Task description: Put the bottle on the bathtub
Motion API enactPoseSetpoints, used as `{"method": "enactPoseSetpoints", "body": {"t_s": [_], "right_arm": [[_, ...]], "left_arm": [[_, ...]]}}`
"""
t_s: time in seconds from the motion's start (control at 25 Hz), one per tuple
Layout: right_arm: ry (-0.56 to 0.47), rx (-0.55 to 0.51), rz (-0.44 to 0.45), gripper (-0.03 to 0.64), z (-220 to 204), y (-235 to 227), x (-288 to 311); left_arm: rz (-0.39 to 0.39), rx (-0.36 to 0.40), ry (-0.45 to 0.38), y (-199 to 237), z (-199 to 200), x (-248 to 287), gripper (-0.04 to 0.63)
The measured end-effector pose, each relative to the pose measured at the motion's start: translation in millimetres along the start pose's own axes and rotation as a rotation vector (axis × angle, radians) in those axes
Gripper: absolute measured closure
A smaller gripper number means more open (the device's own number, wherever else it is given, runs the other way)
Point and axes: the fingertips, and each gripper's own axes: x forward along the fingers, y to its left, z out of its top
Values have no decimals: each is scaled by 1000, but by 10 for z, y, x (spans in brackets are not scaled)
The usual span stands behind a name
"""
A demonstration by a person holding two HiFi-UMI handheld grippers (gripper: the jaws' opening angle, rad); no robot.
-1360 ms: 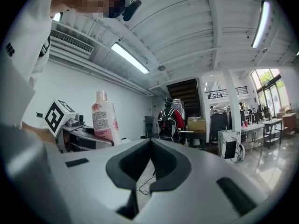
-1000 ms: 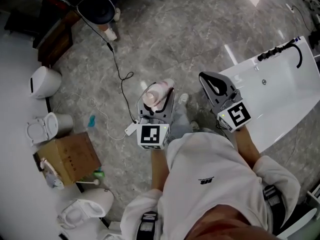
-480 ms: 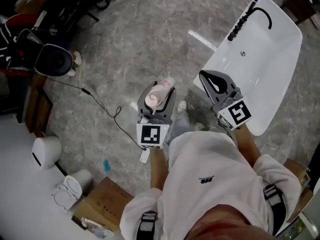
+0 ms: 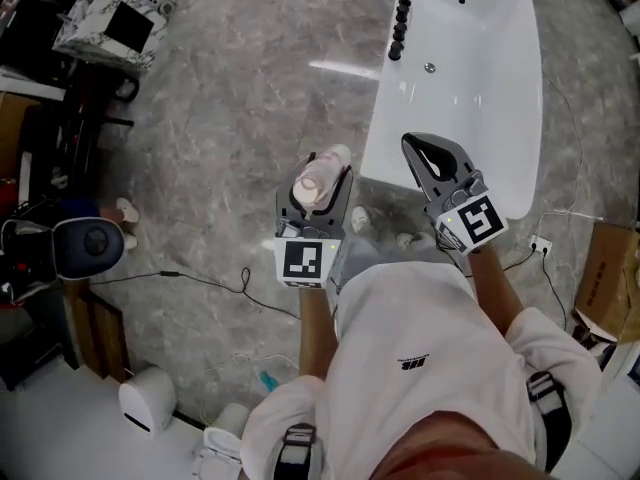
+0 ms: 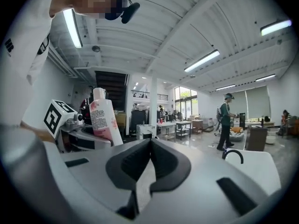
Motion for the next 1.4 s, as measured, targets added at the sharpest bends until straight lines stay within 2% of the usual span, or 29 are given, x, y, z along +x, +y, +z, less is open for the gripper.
{"method": "enactPoseSetpoints", "body": {"t_s": [0.2,0.48,0.6,1.0,1.28,1.4], "right_arm": [[28,23,-127,623,-199,-376,-68],[62,80,-248,623,-497,-887,-164],[64,97,-272,622,-619,-1117,-198],[84,130,-243,623,-1262,-1826,-100],[70,168,-213,623,-1717,-2080,0],[99,185,-221,623,-1968,-2201,5]], "left_arm": [[-111,10,15,-45,-107,523,364],[-209,-4,54,-173,-323,1200,364],[-230,5,62,-264,-374,1489,364],[-204,9,85,-467,-802,2366,364],[-156,8,107,-496,-1196,2724,364],[-157,2,122,-520,-1392,2874,364]]}}
